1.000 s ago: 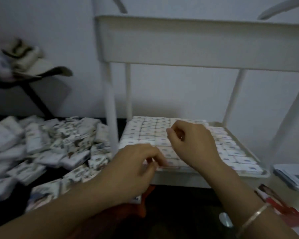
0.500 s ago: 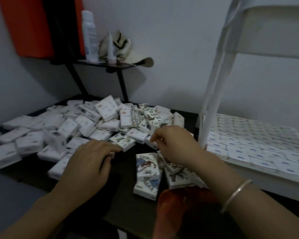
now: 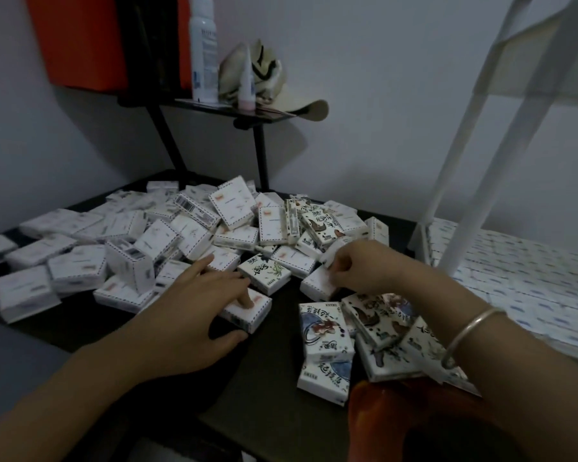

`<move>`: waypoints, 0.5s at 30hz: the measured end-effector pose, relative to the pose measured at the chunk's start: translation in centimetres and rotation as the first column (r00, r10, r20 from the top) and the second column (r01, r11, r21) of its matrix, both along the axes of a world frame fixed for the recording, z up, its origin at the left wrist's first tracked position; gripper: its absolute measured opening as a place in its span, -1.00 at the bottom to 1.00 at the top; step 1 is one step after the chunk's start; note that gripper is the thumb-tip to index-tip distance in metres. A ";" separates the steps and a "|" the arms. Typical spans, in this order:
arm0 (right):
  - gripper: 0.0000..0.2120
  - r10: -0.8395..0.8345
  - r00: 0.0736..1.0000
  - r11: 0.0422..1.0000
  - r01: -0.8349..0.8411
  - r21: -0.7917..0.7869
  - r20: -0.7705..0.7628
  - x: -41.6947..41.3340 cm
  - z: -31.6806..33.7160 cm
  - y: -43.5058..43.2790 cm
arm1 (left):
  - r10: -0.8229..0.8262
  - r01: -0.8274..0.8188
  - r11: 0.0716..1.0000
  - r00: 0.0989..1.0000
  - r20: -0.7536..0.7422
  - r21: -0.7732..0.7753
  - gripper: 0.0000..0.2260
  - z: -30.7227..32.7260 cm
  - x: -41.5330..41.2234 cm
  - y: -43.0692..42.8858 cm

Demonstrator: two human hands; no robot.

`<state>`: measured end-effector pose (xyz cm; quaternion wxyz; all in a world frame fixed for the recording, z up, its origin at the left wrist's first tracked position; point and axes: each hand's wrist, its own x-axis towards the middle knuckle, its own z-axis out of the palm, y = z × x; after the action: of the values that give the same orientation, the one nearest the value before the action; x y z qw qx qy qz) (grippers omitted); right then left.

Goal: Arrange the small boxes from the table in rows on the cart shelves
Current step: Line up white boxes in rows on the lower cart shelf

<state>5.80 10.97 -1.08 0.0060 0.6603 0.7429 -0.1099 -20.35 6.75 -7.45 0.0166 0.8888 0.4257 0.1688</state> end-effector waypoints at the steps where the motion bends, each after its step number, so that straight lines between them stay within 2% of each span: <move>1: -0.81 0.003 0.999 1.000 -0.004 -0.028 -0.036 0.0 0.0 -0.1 | -0.024 0.024 1.000 1.000 -0.012 -0.003 -0.65 0.2 -0.3 0.3; 4: -0.57 -0.011 0.997 0.998 0.006 -0.062 -0.072 -0.3 -0.3 -0.1 | -0.050 0.050 0.999 0.998 -0.038 0.004 -0.70 0.3 -0.4 0.8; 7: -0.31 -0.038 0.983 0.995 0.021 -0.096 -0.177 -0.4 -0.4 -0.4 | 0.005 -0.005 1.000 1.000 0.013 0.023 -0.56 0.2 0.0 0.7; 9: -0.23 -0.026 0.970 0.997 0.009 -0.071 -0.244 -0.6 -0.3 -0.8 | 0.046 -0.047 0.999 0.997 0.069 0.022 -0.45 0.4 0.3 0.5; 12: -0.36 0.007 0.934 0.999 0.013 0.052 -0.357 -0.9 -0.1 -1.3 | 0.071 -0.075 0.997 0.987 0.147 0.018 -0.38 1.2 0.8 0.1; 15: -0.51 0.013 0.900 0.988 0.054 0.143 -0.436 -0.1 0.8 -2.3 | 0.034 -0.037 0.999 0.968 0.250 0.011 -0.43 2.3 1.9 -0.5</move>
<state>5.67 8.69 -0.24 -0.2114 0.6254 0.7246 -0.1978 -18.45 6.27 -5.16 0.0601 0.8529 0.4347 0.2828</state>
